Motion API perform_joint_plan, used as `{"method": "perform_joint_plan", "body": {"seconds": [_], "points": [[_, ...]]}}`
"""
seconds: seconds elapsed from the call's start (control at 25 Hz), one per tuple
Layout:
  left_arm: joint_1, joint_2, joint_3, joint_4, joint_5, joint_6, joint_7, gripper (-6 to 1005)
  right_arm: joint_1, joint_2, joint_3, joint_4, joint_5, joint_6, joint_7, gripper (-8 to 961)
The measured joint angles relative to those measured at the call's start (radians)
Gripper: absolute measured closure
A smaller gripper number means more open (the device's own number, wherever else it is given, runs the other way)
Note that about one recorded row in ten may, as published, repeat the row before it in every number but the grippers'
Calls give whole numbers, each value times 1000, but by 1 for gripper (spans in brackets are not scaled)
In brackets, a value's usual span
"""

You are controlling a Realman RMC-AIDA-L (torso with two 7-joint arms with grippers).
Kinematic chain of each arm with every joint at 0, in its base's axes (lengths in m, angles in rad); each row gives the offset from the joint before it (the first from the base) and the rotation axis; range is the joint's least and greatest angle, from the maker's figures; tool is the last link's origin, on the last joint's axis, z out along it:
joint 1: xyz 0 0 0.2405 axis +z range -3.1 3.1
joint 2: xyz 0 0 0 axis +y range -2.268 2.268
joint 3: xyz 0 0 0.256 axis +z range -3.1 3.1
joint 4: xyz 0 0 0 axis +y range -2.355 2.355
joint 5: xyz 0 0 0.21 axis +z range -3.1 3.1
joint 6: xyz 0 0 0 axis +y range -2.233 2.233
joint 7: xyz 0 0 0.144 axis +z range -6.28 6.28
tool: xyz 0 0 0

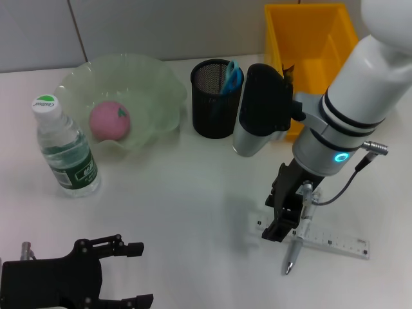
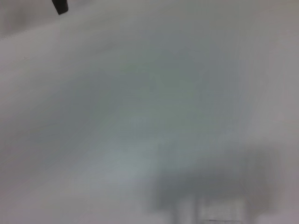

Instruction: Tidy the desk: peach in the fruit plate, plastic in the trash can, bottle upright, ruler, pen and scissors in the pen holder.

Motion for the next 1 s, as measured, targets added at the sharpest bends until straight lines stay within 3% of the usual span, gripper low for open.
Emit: {"method": "perform_joint_plan", "body": {"seconds": [1.0], "points": [[-6, -3, 0, -14, -1, -17, 0, 165, 3, 3, -57, 53, 13, 83, 11, 329]]}}
